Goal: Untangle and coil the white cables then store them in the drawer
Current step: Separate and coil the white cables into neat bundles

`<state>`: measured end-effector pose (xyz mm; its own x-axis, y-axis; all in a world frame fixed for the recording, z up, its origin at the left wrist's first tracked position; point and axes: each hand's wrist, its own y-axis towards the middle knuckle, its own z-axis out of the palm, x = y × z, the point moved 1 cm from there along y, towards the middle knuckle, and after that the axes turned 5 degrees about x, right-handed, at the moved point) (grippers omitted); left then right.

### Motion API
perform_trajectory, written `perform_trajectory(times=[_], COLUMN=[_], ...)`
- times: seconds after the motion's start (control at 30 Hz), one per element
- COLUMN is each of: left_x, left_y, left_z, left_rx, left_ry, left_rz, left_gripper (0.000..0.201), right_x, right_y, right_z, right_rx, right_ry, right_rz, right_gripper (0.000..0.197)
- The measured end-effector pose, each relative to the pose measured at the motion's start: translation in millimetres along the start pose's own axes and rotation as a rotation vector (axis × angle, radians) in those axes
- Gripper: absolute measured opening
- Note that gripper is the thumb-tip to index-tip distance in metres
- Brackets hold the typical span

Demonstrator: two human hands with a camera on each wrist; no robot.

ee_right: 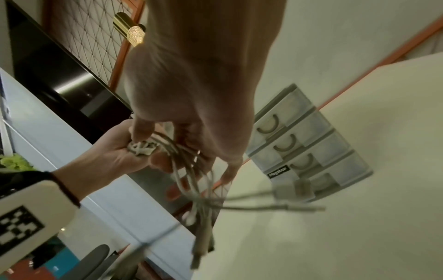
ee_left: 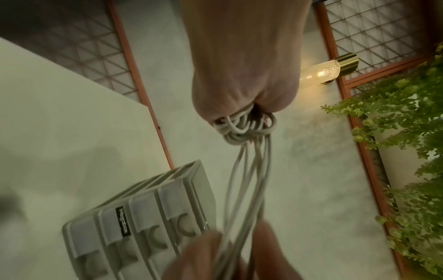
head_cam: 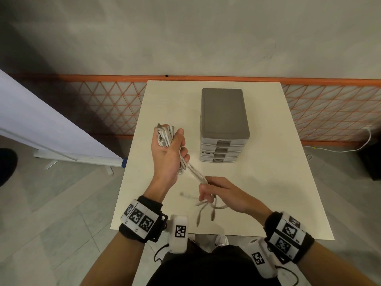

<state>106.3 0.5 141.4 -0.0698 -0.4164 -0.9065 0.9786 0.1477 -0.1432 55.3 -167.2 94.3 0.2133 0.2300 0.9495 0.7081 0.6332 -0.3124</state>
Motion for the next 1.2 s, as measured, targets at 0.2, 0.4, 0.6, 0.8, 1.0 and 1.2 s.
perform_trajectory(times=[0.2, 0.4, 0.6, 0.8, 1.0, 1.2], left_x=[-8, -5, 0, 12, 27, 25], left_y=[-4, -26, -37, -40, -38, -35], left_z=[-6, 1, 8, 14, 16, 22], left_rx=[0.234, 0.567, 0.728, 0.71, 0.697, 0.687], left_ry=[0.414, 0.725, 0.954, 1.174, 1.25, 1.29], left_rz=[0.215, 0.167, 0.111, 0.107, 0.144, 0.148], left_gripper=[0.027, 0.051, 0.076, 0.049, 0.051, 0.044], right_x=[21, 58, 71, 81, 80, 61], right_y=[-13, -16, -7, -10, -9, 1], right_z=[-24, -41, -38, -26, -6, 3], right_rx=[0.034, 0.0, 0.046, -0.024, -0.326, -0.641], right_ry=[-0.056, -0.058, 0.128, 0.014, -0.424, -0.554], right_rz=[0.22, 0.354, 0.435, 0.403, 0.335, 0.15], right_gripper=[0.035, 0.038, 0.059, 0.065, 0.067, 0.071])
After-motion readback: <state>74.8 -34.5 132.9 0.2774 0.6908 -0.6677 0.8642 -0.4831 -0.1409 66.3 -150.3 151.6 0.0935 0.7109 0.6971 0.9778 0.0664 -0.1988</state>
